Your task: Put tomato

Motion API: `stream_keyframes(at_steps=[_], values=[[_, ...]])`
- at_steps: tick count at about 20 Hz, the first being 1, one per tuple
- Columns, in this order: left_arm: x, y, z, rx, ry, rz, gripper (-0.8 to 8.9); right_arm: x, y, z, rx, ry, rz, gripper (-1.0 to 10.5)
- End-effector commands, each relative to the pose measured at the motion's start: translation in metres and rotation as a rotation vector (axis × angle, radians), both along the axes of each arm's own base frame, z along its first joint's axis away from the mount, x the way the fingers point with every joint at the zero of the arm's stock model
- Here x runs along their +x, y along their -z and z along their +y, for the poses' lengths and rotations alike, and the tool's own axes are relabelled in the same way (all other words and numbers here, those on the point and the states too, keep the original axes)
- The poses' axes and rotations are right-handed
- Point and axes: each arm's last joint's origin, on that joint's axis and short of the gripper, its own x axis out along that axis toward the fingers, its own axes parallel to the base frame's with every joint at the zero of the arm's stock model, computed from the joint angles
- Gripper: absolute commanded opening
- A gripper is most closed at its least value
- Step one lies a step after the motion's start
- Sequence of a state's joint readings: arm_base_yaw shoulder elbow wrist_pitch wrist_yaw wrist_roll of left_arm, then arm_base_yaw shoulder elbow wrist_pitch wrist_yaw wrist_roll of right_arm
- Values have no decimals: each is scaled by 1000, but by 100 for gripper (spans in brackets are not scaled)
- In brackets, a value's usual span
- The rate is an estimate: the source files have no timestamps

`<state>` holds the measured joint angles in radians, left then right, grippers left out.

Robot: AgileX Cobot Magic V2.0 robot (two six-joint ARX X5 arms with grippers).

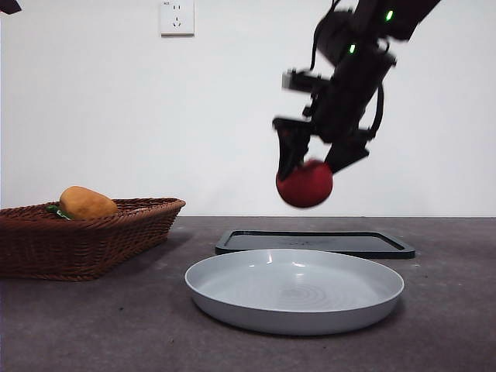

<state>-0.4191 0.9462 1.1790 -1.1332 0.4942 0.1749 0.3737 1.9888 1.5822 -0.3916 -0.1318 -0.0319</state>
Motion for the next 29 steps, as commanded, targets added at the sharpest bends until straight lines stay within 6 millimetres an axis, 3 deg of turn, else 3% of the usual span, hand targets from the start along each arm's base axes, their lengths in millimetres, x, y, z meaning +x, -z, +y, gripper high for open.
stream_keyframes(at_steps=[1,4,10,15,18,23,29], values=[[0,-7,-1,-8,16,-29,528,14,15,6,-11,-13,7,252],[0,-7,-1,-8,16,-29,528,22,36,7,-29,-14,36,252],[0,-7,-1,-7,16,-29,528,22,49,5,-50,-13,91,255],[0,-7,-1,-7,16,-29,528,20,48,5,-30,-32,116,444],[0,-7,-1,-7,16,-29,528,18,38,5,-23,-31,97,507],[0,-7,-1,-7,16,-29,528,12,13,2,-10,-29,50,519],[0,-7,-1,-8,16,-30,528,-18,-49,-11,4,-25,5,520]])
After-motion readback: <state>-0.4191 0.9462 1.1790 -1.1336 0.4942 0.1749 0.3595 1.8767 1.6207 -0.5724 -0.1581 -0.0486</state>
